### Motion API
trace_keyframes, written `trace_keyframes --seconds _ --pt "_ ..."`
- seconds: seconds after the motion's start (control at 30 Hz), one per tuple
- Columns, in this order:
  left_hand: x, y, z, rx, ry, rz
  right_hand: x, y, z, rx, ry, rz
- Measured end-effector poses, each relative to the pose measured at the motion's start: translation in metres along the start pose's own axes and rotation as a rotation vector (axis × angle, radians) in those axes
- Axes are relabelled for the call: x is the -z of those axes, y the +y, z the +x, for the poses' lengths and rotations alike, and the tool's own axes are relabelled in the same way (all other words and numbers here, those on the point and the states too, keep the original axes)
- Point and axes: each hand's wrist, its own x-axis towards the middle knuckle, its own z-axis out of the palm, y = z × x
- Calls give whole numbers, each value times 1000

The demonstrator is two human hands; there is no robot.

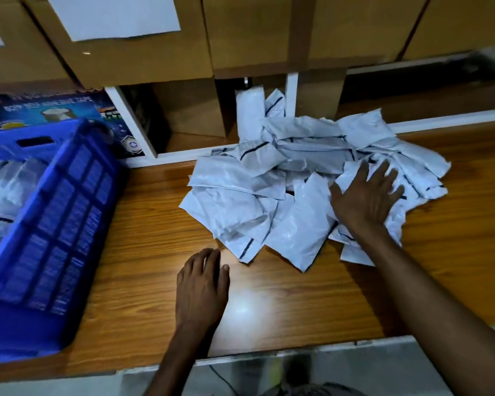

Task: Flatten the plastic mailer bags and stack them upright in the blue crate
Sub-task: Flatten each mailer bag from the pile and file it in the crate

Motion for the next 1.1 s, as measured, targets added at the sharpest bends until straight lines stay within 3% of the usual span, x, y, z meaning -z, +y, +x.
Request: trace_keyframes --seconds 0.1,0.2,0.3,0.4,0.5,0.57,0.67,0.77,0.83,0.93,1.03,1.1 --pt "2 0 -1 6 -9 -19 -7 11 16 -94 -135 -41" --pt "5 -3 -3 2 -24 -77 -1 8 4 12 100 -83" --pt "9 -15 -4 -62 -67 -139 19 -3 -14 136 355 198" --pt "19 -46 -7 -146 -110 -108 45 -37 -51 406 435 498" --pt "34 -103 -14 -72 -62 -72 53 -82 -114 597 328 644" --pt "49 -151 -25 -3 -22 -35 38 -109 -163 841 159 673" --pt "60 -193 -33 50 22 -102 -2 -141 -224 1272 -21 468" --pt "62 -199 -37 85 16 -229 -36 -163 -261 1457 -168 103" --pt "65 -198 -39 138 29 -363 -46 -168 -268 1408 -299 -42" --pt "70 -195 -43 209 44 -487 -36 -164 -263 1194 -409 79" --pt "78 -181 -48 166 35 -526 -25 -152 -268 892 -315 319" --pt "80 -162 -51 45 34 -477 -32 -147 -279 732 -263 265"
